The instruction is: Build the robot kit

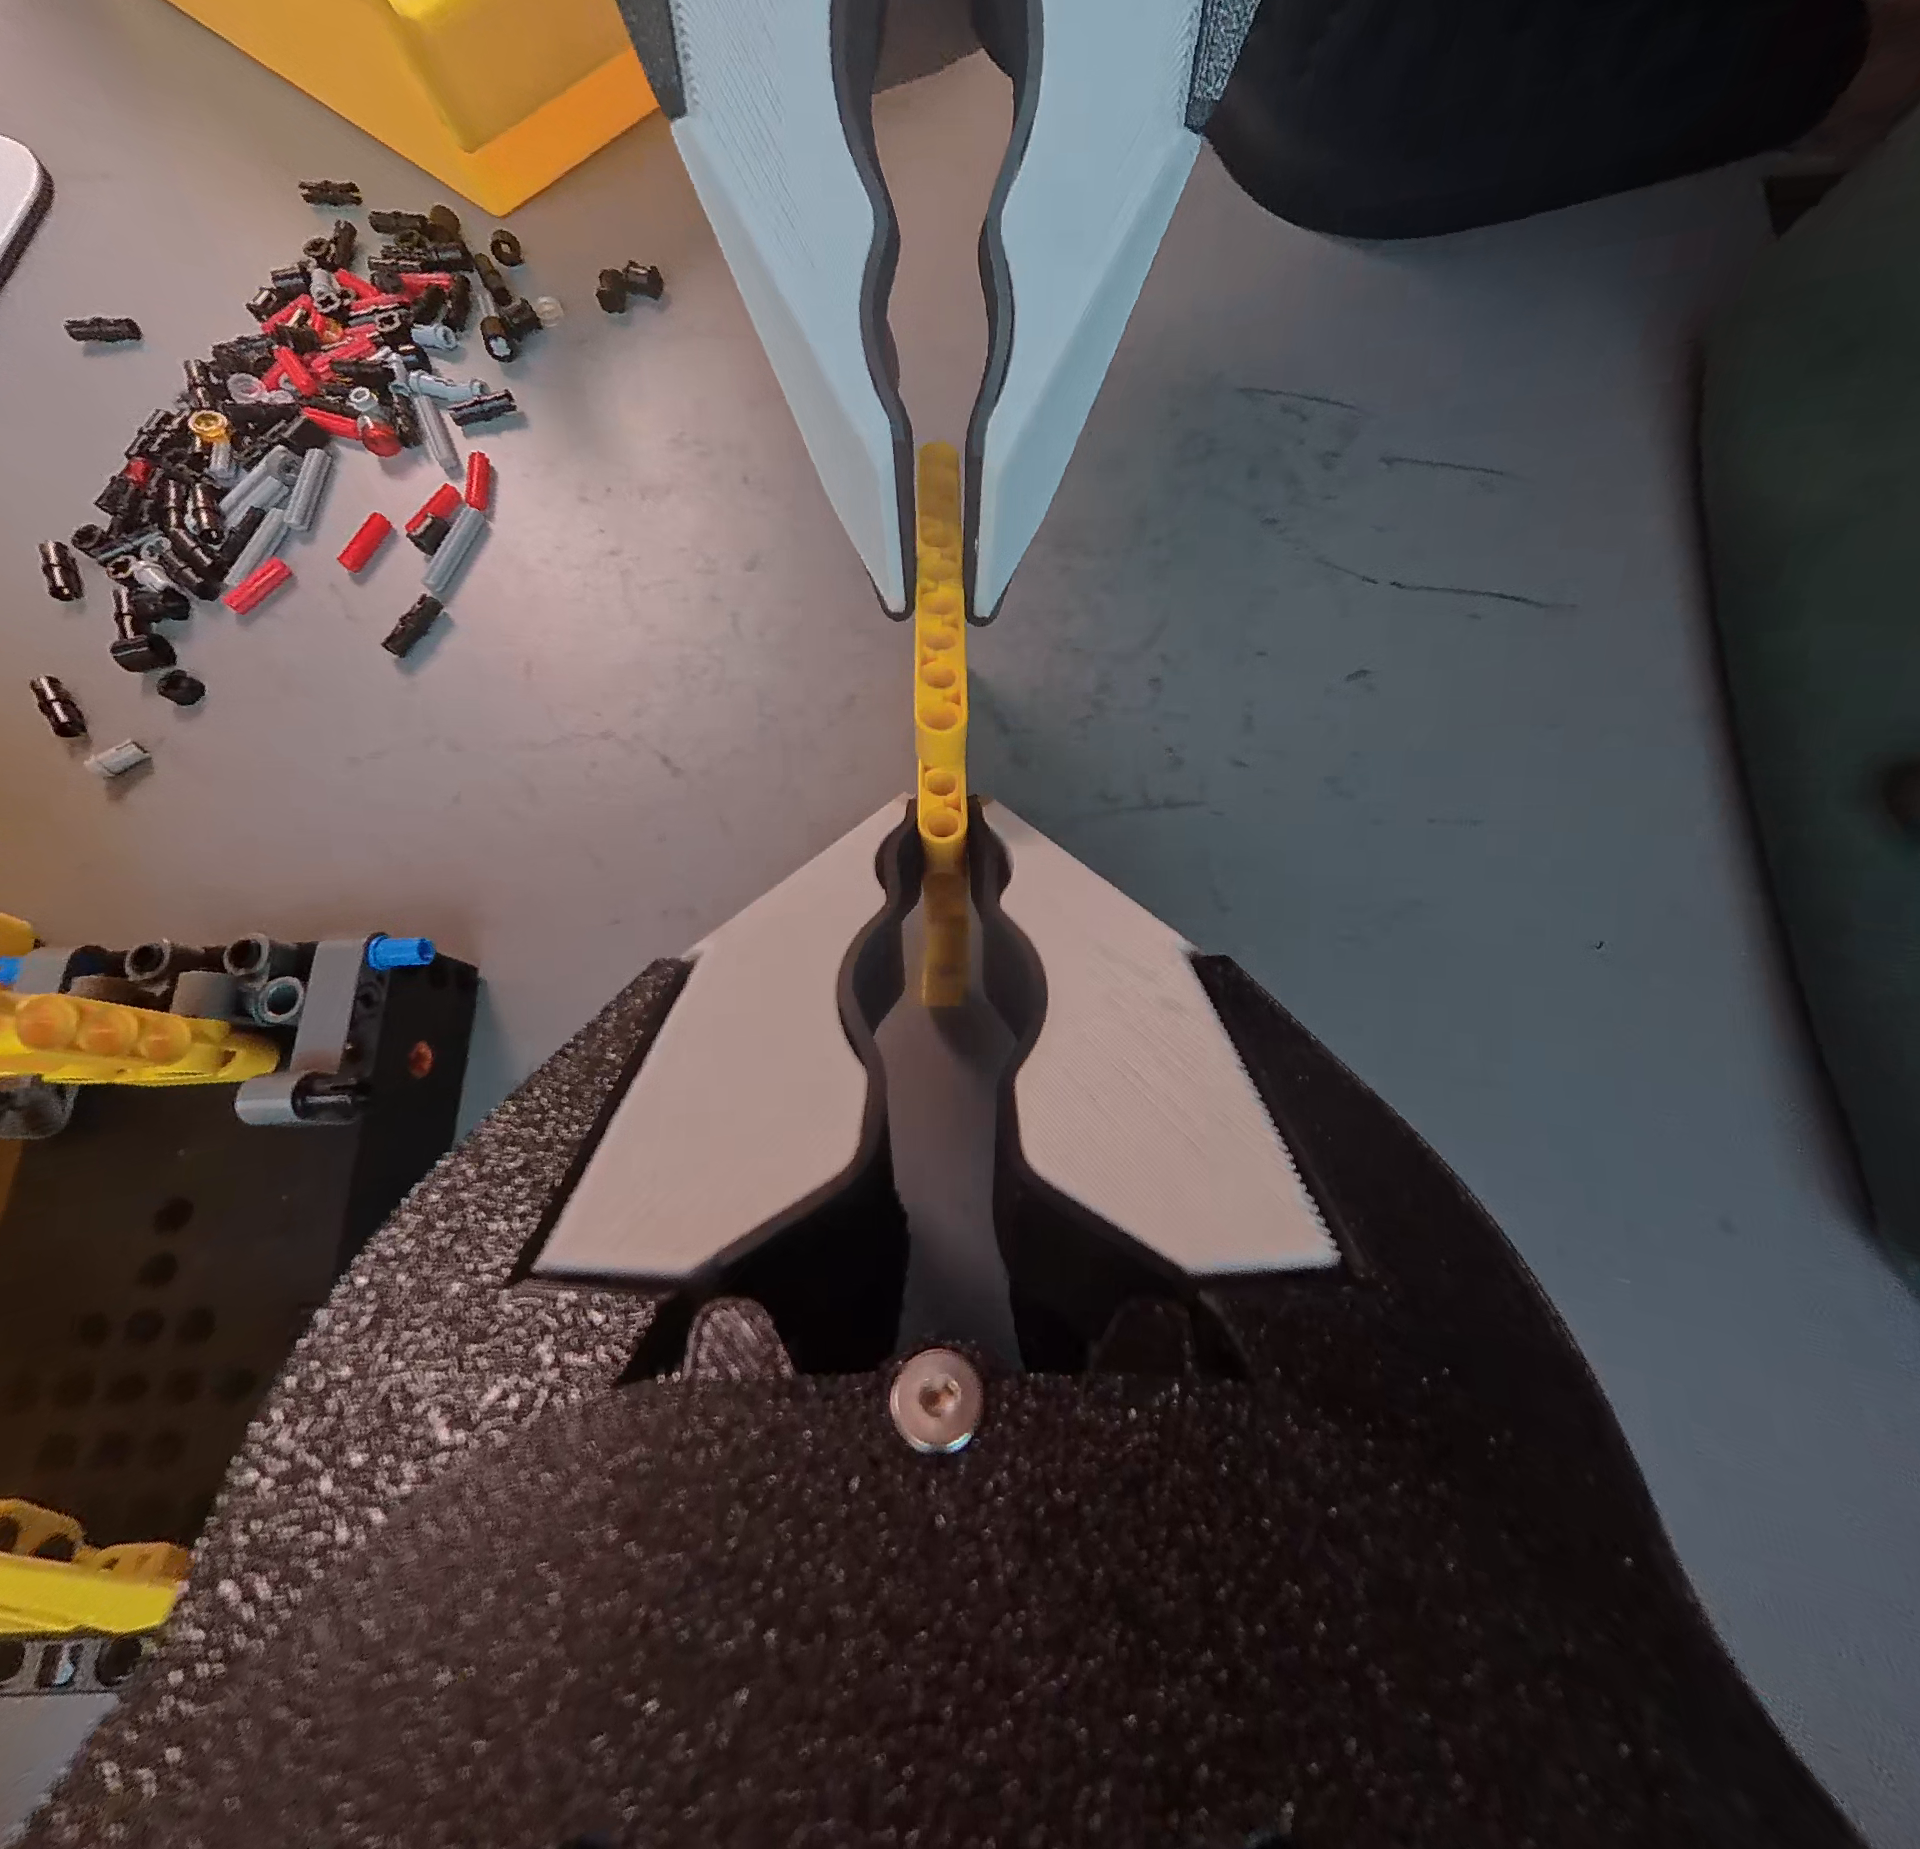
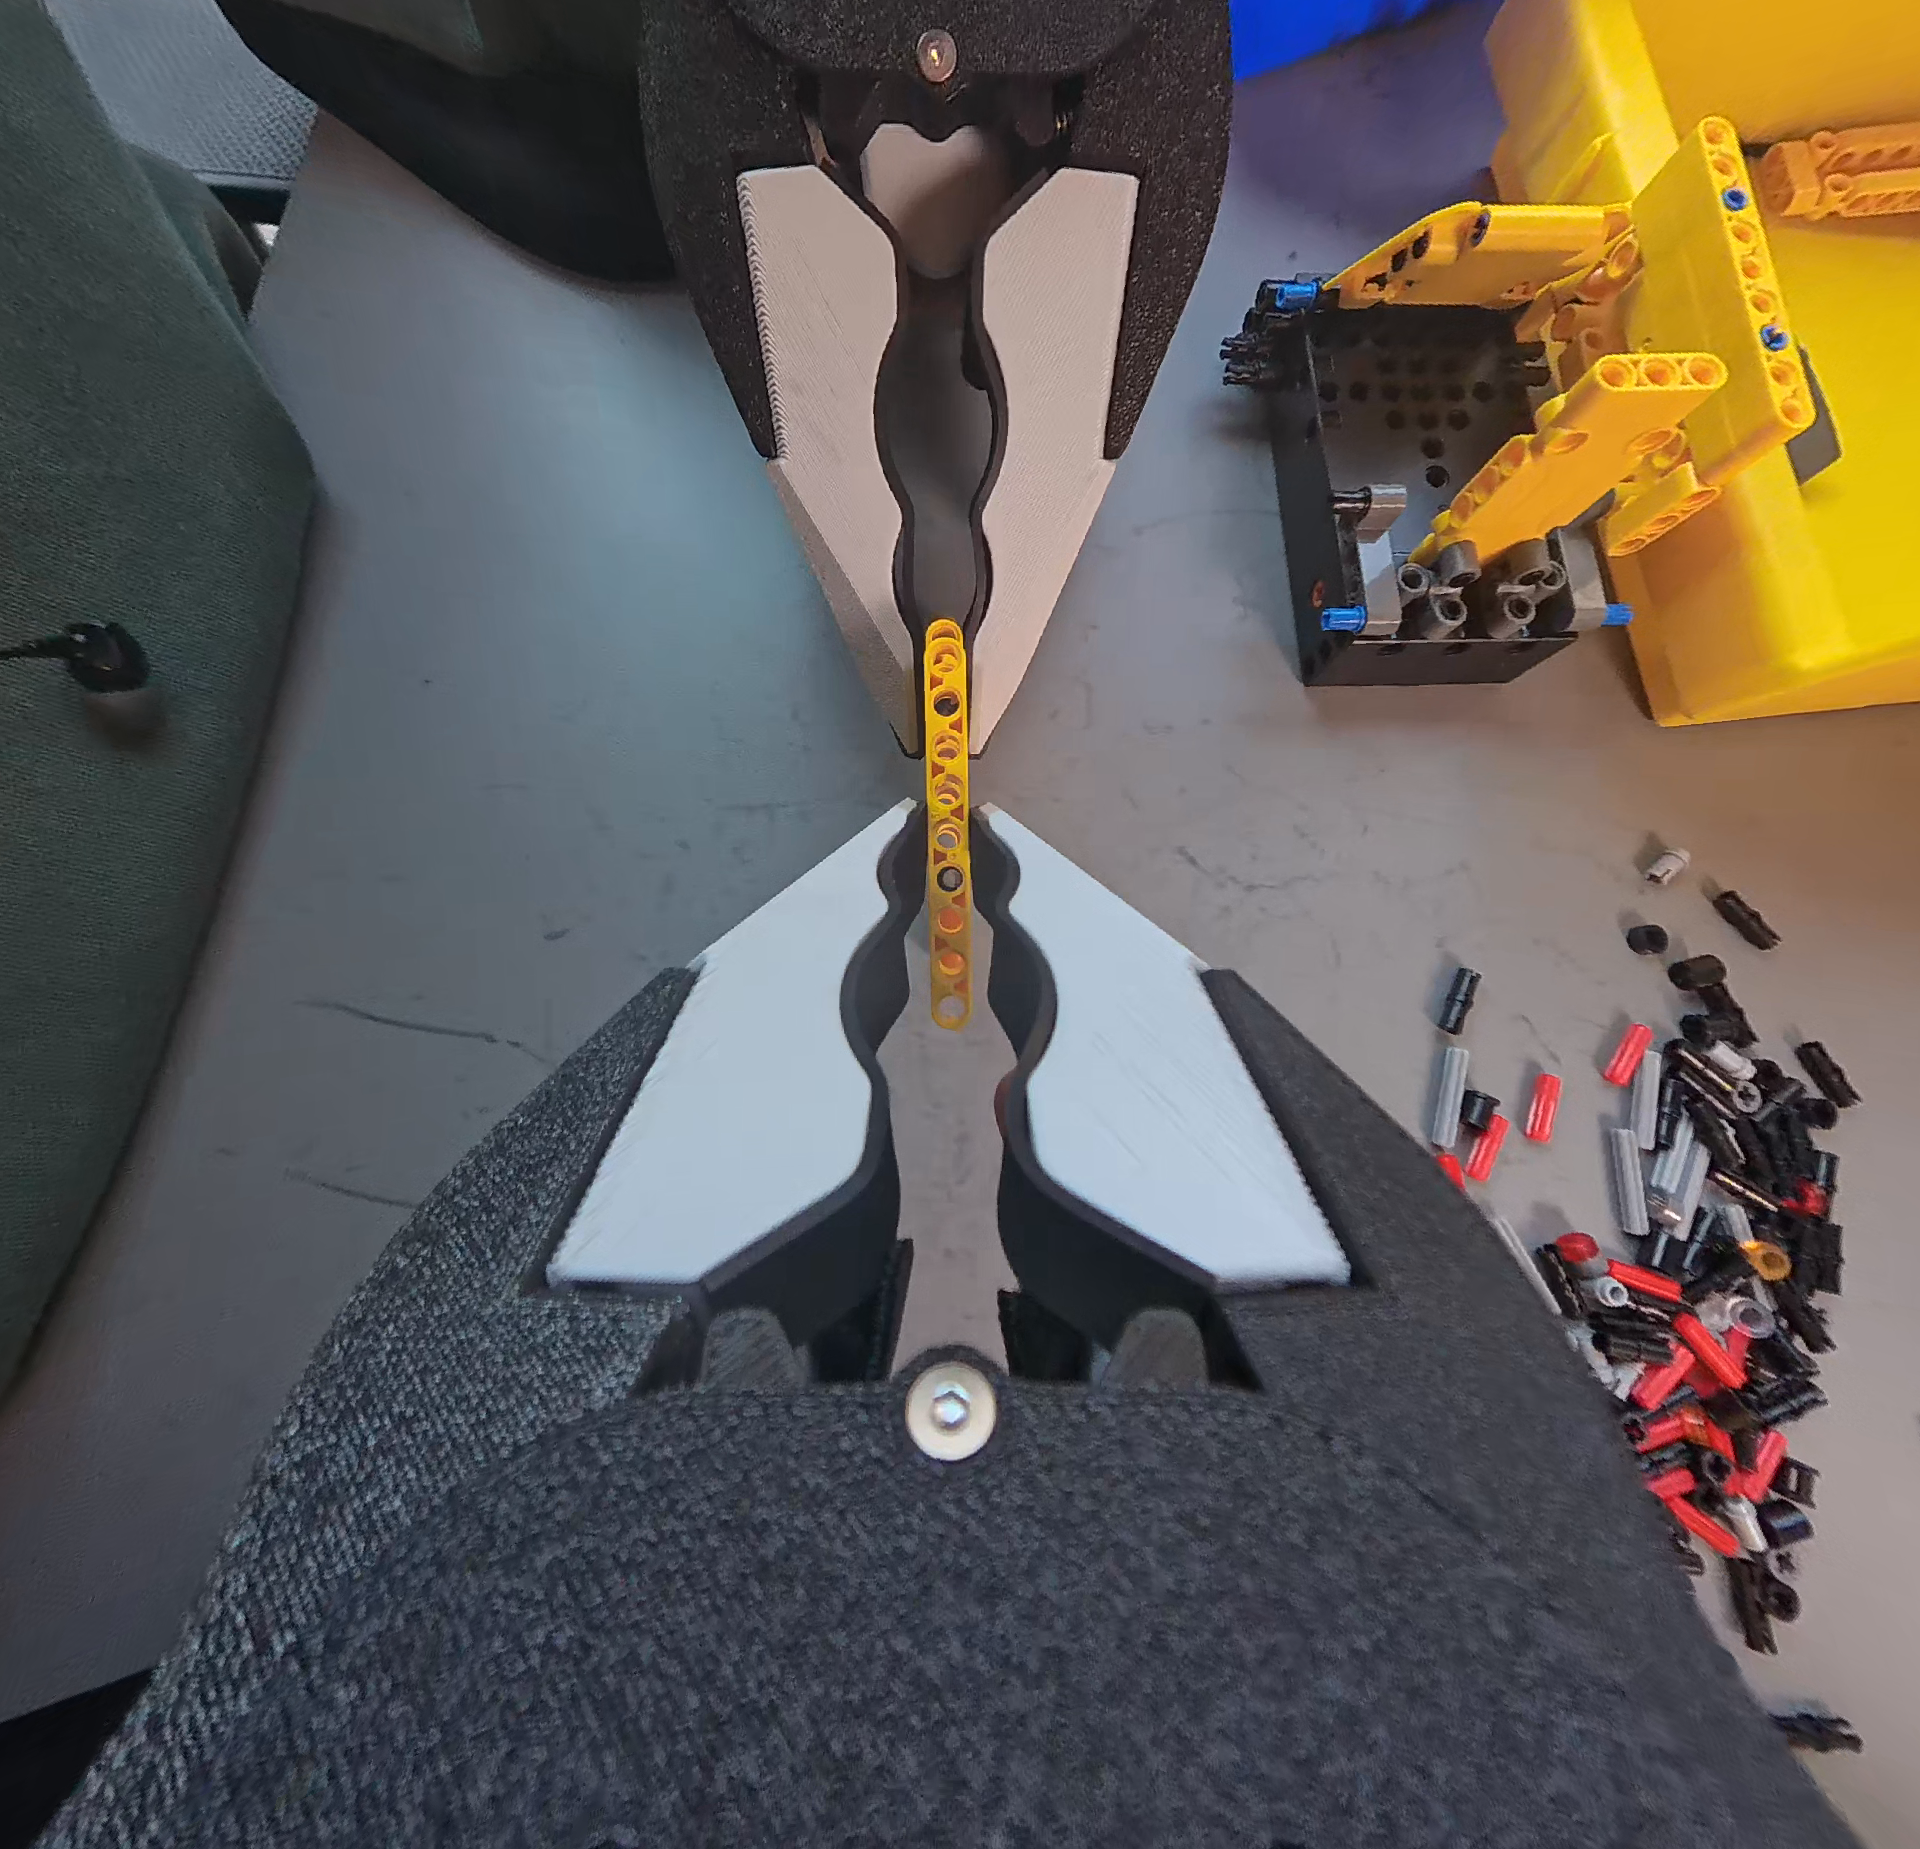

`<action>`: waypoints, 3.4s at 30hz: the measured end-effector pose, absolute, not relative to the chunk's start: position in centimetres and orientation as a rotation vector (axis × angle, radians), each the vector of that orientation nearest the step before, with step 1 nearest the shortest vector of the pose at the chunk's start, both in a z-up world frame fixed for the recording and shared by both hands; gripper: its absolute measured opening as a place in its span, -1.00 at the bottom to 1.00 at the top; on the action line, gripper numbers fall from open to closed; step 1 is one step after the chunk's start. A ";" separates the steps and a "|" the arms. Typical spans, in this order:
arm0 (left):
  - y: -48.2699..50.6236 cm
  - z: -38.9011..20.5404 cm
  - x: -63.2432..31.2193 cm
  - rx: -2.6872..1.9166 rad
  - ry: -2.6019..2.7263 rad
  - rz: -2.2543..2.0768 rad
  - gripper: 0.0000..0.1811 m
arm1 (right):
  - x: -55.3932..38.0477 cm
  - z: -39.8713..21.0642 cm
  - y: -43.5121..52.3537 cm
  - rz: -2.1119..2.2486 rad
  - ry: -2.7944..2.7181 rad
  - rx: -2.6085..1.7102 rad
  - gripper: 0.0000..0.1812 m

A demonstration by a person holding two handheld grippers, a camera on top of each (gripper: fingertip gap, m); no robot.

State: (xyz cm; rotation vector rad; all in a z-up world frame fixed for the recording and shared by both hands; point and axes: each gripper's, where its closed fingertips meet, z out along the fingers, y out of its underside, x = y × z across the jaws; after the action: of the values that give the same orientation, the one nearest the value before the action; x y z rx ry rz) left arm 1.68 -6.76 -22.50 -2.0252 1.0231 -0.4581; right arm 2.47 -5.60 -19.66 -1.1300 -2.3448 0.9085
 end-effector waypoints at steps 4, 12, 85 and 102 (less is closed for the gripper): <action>-6.8 -22.5 1.7 -2.017 1.034 -0.443 -0.93 | 2.5 -19.7 -5.7 0.906 -2.341 -1.129 -0.93; -6.9 -22.5 1.6 -2.005 1.044 -0.432 -0.93 | 2.2 -19.3 -6.0 0.952 -2.271 -1.065 -0.93; -7.1 -22.5 1.2 -2.010 1.046 -0.443 -0.93 | 1.7 -20.0 -6.4 1.072 -2.175 -1.084 -0.92; -7.1 -22.5 1.2 -2.011 1.047 -0.447 -0.93 | 2.1 -20.4 -6.0 1.059 -2.201 -1.100 -0.92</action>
State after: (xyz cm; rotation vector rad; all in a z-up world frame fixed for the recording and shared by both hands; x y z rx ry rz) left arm 1.24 -7.12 -22.48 -2.0107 1.0470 -0.4470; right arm 2.12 -5.99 -20.41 -1.1003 -2.2012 1.0592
